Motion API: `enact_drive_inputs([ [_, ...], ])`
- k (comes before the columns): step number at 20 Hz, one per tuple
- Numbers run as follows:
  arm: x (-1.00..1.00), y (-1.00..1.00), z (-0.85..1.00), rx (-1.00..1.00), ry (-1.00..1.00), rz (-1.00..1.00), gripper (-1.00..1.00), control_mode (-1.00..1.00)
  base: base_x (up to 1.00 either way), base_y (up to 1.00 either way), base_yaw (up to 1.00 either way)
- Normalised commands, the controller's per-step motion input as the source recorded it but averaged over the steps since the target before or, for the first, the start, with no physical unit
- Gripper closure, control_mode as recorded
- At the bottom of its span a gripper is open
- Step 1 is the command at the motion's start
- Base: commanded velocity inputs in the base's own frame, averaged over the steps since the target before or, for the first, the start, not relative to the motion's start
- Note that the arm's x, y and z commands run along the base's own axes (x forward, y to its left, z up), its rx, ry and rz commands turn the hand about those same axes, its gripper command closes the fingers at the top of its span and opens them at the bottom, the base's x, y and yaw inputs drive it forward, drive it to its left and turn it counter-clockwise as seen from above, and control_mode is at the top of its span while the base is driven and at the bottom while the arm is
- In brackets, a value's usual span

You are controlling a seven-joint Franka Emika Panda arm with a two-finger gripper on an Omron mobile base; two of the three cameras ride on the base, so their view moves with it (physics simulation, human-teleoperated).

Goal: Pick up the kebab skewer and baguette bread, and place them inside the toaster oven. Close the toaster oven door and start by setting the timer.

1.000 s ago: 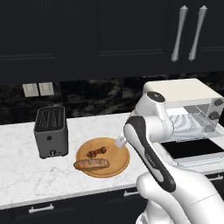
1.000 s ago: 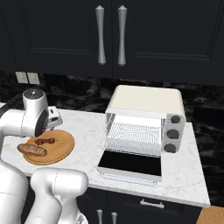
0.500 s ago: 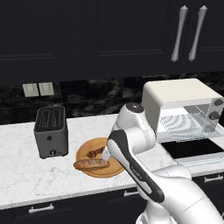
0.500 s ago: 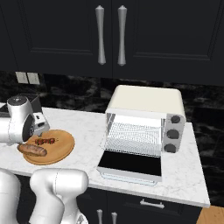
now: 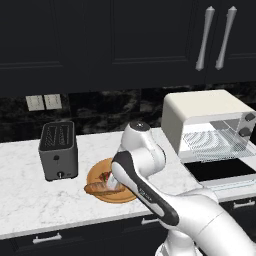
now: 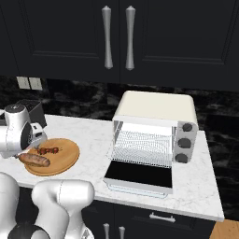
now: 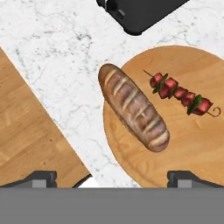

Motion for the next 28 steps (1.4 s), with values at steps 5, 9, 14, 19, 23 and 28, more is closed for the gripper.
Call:
enact_drive_inputs([
  [5,0.19,0.09,-0.17,-0.06,0.07,0.00,-1.00,-1.00,0.00,0.00,0.00],
  [9,0.44,0.00,-0.14,-0.04,0.19,0.00,-1.00,-1.00,0.00,0.00,0.00],
  [14,0.26,0.00,-0.43,-0.04,0.17,0.00,-1.00,-1.00,0.00,0.00,0.00],
  [19,0.01,0.12,-0.32,-0.08,0.05,0.11,-1.00,-1.00,0.00,0.00,0.00],
  [23,0.00,0.20,-0.18,-0.02,0.00,0.20,-1.00,-1.00,0.00,0.00,0.00],
  [28,0.09,0.10,-0.21,0.00,-0.03,0.16,-1.00,-1.00,0.00,0.00,0.00],
])
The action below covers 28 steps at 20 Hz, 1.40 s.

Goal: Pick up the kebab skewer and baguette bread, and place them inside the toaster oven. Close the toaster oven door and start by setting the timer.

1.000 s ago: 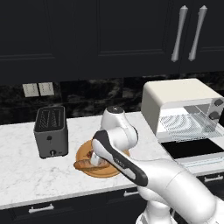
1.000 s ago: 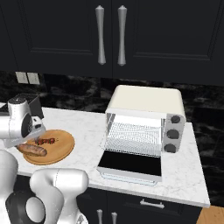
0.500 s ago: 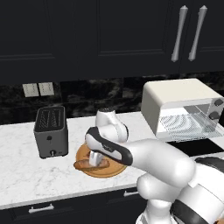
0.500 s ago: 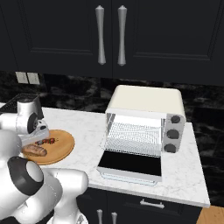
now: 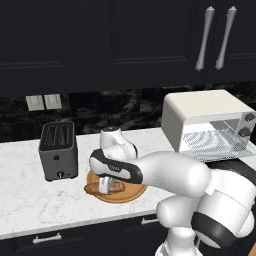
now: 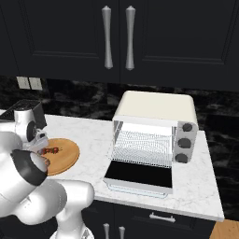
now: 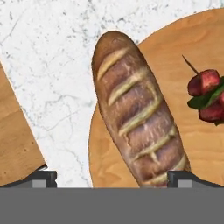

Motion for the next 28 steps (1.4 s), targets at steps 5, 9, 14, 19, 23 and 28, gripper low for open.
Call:
enact_drive_inputs([
  [5,0.09,0.03,-0.21,0.00,-0.02,0.02,-1.00,-1.00,0.00,0.00,0.00],
  [9,0.26,0.04,-0.07,0.00,-0.01,0.00,-1.00,-1.00,0.00,0.00,0.00],
  [14,0.18,0.04,0.00,0.00,0.00,0.00,-1.00,-1.00,0.00,0.00,0.00],
  [19,0.04,0.03,-0.18,0.00,0.00,0.00,-1.00,-1.00,0.00,0.00,0.00],
  [23,0.00,0.00,-0.20,0.00,0.00,0.00,-1.00,-1.00,0.00,0.00,0.00],
  [28,0.04,0.00,-0.06,0.00,0.00,0.00,-1.00,-1.00,0.00,0.00,0.00],
])
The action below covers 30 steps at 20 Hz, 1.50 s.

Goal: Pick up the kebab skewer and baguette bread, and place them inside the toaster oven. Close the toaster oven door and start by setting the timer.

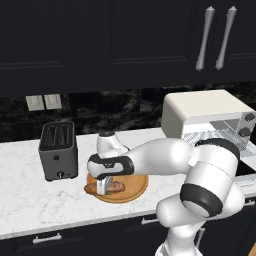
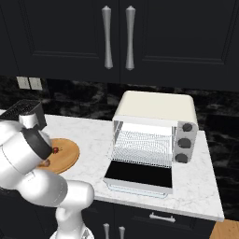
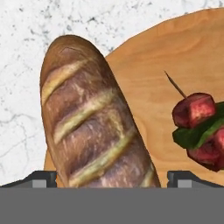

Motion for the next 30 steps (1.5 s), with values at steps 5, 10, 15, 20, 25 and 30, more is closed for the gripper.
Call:
enact_drive_inputs([
  [5,0.01,0.00,-0.10,0.00,0.00,0.00,-1.00,-1.00,0.00,0.00,0.00],
  [10,0.00,0.00,-0.02,0.00,0.00,0.00,-1.00,-1.00,0.00,0.00,0.00],
  [15,0.00,0.00,0.00,0.00,0.00,0.00,1.00,-1.00,0.00,0.00,0.00],
  [20,-0.03,-0.02,0.06,0.00,-0.01,0.00,1.00,-1.00,0.00,0.00,0.00],
  [25,-0.24,-0.19,0.78,0.00,-0.01,0.00,1.00,-1.00,0.00,0.00,0.00],
  [30,-0.66,-0.71,0.79,0.00,-0.05,0.00,1.00,-1.00,0.00,0.00,0.00],
])
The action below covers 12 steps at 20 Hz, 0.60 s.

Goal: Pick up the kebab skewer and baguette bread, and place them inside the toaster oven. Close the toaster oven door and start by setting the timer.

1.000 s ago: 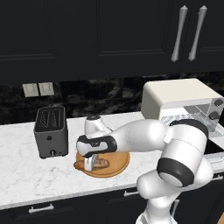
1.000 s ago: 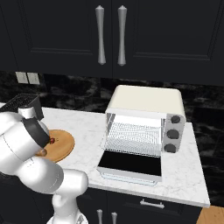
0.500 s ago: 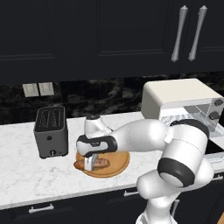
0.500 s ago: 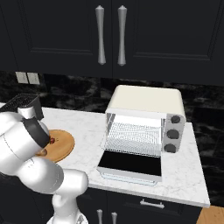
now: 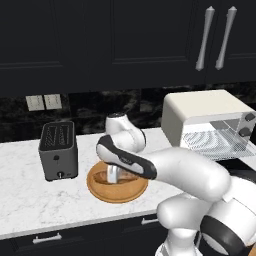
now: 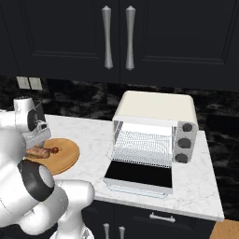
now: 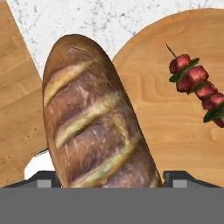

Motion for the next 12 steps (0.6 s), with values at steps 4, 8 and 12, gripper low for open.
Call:
enact_drive_inputs([
  [4,-0.63,-0.88,0.76,0.00,-0.09,0.01,1.00,-1.00,0.00,0.00,0.00],
  [8,-0.42,-0.80,0.77,0.00,-0.09,0.08,1.00,-1.00,0.00,0.00,0.00],
  [12,-0.37,-0.88,0.71,0.00,-0.06,0.06,1.00,-1.00,0.00,0.00,0.00],
])
